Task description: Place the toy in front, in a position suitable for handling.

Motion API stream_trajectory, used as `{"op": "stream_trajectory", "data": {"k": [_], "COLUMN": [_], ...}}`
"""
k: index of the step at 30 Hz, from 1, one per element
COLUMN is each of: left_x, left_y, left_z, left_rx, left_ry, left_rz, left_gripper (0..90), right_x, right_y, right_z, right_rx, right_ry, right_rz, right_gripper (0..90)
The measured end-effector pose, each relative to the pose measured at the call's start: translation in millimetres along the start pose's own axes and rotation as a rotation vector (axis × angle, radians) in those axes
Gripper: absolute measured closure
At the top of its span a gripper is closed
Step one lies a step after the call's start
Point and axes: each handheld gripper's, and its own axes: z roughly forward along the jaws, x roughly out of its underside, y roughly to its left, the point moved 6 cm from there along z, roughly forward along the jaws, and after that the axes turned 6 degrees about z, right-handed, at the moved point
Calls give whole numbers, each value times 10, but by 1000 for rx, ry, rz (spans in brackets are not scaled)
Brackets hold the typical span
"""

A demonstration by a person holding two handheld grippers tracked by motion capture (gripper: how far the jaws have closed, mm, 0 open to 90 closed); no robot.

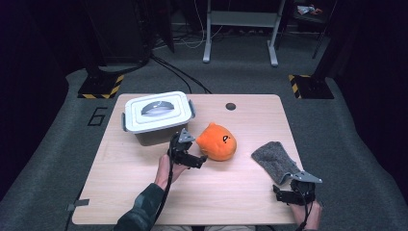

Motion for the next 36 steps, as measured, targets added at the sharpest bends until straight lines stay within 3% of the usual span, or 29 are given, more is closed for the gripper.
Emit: {"op": "stream_trajectory", "data": {"k": [10,17,19,23,26,27,29,31,36], "left_x": [-206,-188,-180,-156,-124,-109,-107,-117,-120], "left_y": [66,73,73,29,-21,-41,-49,-71,-78], "left_z": [308,423,445,467,483,495,493,497,484], "left_rx": [1,18,3,-25,-31,-35,-38,-40,-48], "left_ry": [35,72,69,97,118,137,143,142,127], "left_rz": [15,11,-3,15,25,23,30,37,40], "left_gripper": [37,105,144,228,356,448,478,583,674], "right_x": [0,0,0,2,2,3,4,5,5], "right_y": [0,-2,-1,-1,-1,-2,0,-1,-4], "right_z": [0,-2,-3,-3,-3,-4,-6,-8,-6], "right_rx": [-3,-3,-3,-6,-7,-8,-9,-9,-13], "right_ry": [2,-1,-1,1,1,2,4,2,3], "right_rz": [4,4,4,7,7,8,9,8,9], "right_gripper": [34,41,42,45,46,47,48,50,49]}}
